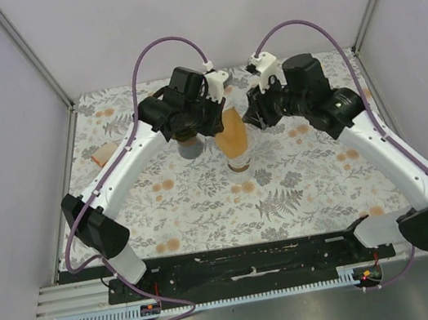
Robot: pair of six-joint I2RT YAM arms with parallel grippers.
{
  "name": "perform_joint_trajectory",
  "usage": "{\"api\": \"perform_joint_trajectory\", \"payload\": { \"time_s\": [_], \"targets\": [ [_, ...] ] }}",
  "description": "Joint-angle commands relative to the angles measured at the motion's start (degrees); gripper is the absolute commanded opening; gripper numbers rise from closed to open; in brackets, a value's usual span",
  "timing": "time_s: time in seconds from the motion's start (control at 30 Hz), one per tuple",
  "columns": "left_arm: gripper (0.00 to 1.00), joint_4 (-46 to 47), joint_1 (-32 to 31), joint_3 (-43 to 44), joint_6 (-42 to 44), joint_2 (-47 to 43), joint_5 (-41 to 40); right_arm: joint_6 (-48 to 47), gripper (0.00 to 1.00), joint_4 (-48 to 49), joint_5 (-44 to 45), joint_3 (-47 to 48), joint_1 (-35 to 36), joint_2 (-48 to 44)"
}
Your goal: Place the coffee filter in the dripper
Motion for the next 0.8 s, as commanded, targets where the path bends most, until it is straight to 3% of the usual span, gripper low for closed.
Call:
{"api": "perform_joint_trajectory", "payload": {
  "time_s": [0.0, 0.13, 0.37, 0.6, 0.77],
  "targets": [
    [0.02, -0.4, 0.0, 0.1, -1.7, 0.7, 2.0, -2.9, 0.41, 9.7, -2.0, -4.2, 0.5, -7.8],
    [0.02, -0.5, 0.0, 0.1, -1.9, 1.5, 2.7, -5.9, 0.24, 20.7, -6.1, -12.9, 5.1, -11.0],
    [0.02, -0.6, 0.0, 0.4, -2.1, 1.8, 3.8, -9.7, 0.02, 19.8, -0.7, -14.2, 6.6, -5.9],
    [0.04, -0.5, 0.0, 0.3, -1.7, 1.6, 3.8, -9.7, 0.0, 17.6, 4.2, -16.3, 5.8, -2.7],
    [0.19, -0.6, 0.1, 0.8, -1.8, 1.3, 4.0, -9.9, 0.0, 15.0, 4.9, -16.2, 5.2, -0.2]
  ]
}}
